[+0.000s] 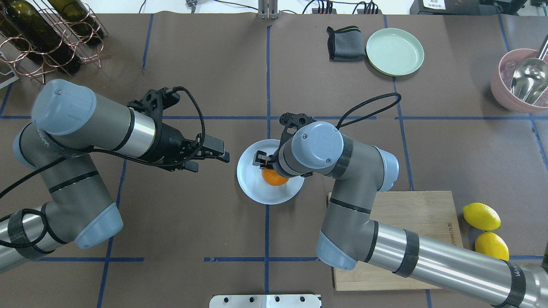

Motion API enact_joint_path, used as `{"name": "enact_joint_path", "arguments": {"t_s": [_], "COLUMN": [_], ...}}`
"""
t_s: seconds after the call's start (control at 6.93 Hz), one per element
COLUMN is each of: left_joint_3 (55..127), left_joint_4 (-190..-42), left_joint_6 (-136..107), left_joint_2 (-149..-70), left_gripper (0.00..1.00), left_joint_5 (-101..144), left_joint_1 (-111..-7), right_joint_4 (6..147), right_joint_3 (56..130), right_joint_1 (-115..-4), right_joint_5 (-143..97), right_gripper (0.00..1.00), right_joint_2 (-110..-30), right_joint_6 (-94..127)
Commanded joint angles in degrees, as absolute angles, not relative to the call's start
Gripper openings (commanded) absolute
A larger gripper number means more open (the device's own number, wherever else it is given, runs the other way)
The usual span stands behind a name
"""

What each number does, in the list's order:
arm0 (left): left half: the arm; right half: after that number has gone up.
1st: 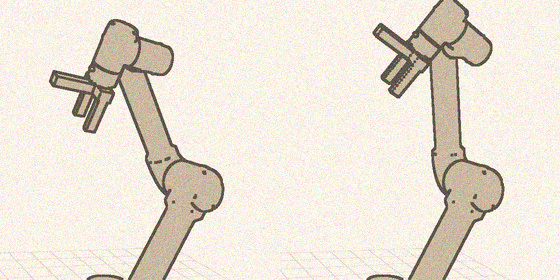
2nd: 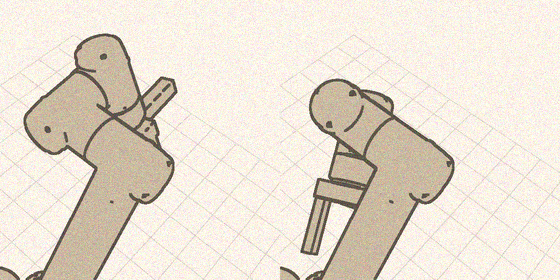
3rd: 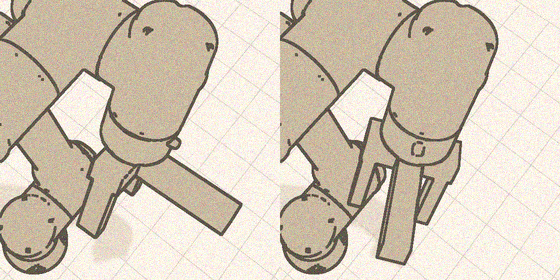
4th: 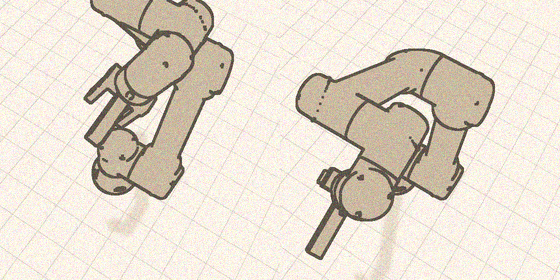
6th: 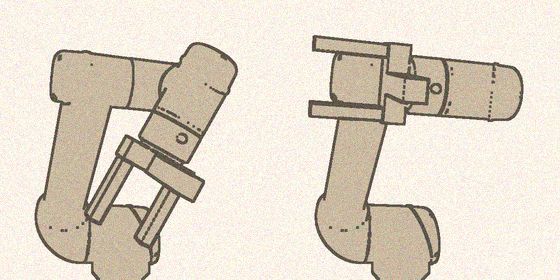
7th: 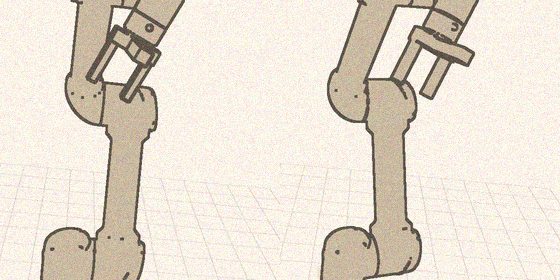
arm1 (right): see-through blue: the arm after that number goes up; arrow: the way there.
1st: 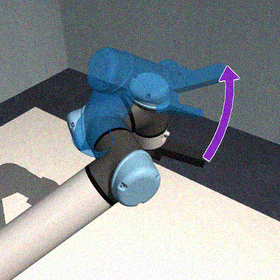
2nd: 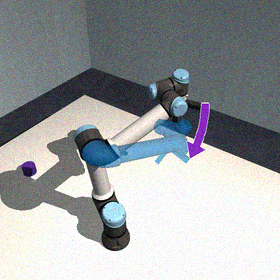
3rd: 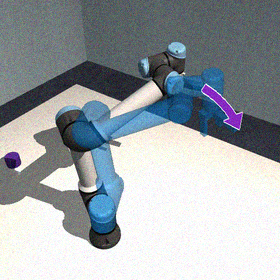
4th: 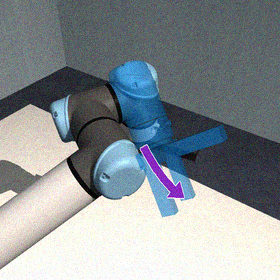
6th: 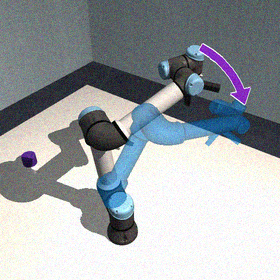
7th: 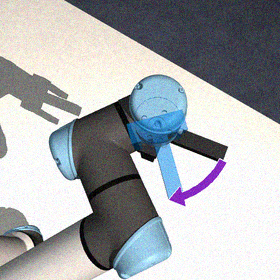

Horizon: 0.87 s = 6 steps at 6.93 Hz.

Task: Pick orange to plate
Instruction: 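Carry the orange with the right gripper and lower it onto the plate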

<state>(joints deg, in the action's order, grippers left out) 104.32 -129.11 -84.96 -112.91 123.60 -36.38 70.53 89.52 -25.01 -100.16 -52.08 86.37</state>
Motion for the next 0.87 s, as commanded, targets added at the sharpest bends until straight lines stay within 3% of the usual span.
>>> {"name": "enact_joint_path", "arguments": {"t_s": [0.0,0.43,0.58,0.72], "left_joint_3": [104.2,104.2,104.2,104.1], "left_joint_4": [-129.1,-129.1,-129.1,-129.1], "left_joint_6": [-85.0,-85.3,-85.3,-85.3], "left_joint_2": [-112.9,-112.9,-112.9,-112.9], "left_gripper": [0.99,0.99,0.99,0.99], "left_joint_5": [123.6,123.6,123.6,123.6], "left_joint_1": [-36.4,-36.4,-36.4,-36.3], "right_joint_4": [70.6,70.6,70.8,71.1], "right_joint_3": [88.9,83.8,83.7,83.6], "right_joint_1": [-24.7,-24.7,-24.7,-24.7], "right_joint_5": [-99.1,-96.7,-96.6,-96.6], "right_gripper": [0.00,0.00,0.10,0.71], "right_joint_2": [-51.4,-48.3,-48.9,-48.9], "right_joint_6": [86.3,86.2,86.0,86.0]}}
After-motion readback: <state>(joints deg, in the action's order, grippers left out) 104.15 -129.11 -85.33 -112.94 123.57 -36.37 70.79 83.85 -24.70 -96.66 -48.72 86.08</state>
